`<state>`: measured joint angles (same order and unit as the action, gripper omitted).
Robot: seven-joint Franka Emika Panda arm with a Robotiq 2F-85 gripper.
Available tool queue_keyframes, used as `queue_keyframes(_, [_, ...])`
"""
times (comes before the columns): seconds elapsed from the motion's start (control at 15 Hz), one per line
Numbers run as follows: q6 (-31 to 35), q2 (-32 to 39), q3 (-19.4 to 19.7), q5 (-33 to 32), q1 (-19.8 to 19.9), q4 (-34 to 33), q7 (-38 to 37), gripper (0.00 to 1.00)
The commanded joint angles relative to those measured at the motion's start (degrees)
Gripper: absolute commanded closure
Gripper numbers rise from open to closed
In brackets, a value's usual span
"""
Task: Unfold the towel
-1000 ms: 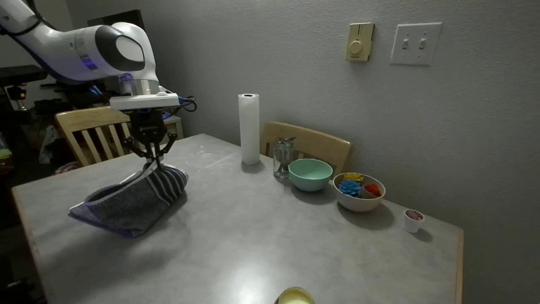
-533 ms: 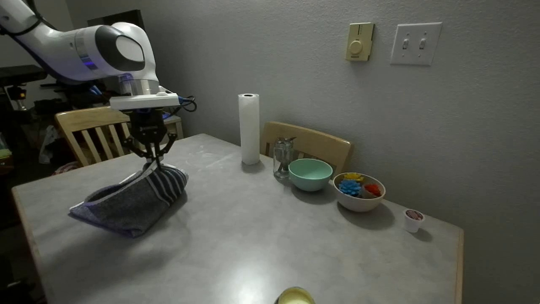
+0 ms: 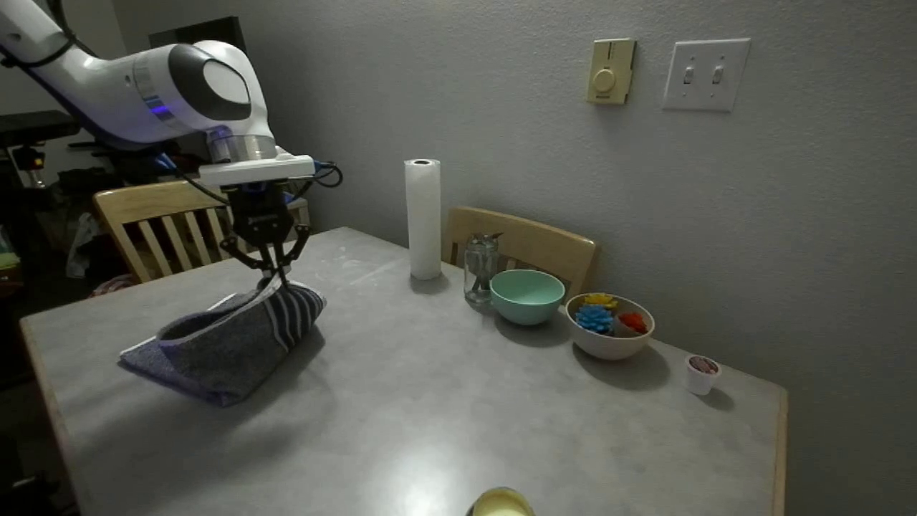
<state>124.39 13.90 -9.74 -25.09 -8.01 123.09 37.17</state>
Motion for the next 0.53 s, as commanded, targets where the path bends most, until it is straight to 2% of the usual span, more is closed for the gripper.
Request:
queue_keyframes(0.0, [1.4,0.13,1.75,-3.53,1.54,0.1,5.05,0.99])
queue_keyframes(0.47, [4.73,1.02,4.65,-7.87,2.63,0.07,7.28,0.99])
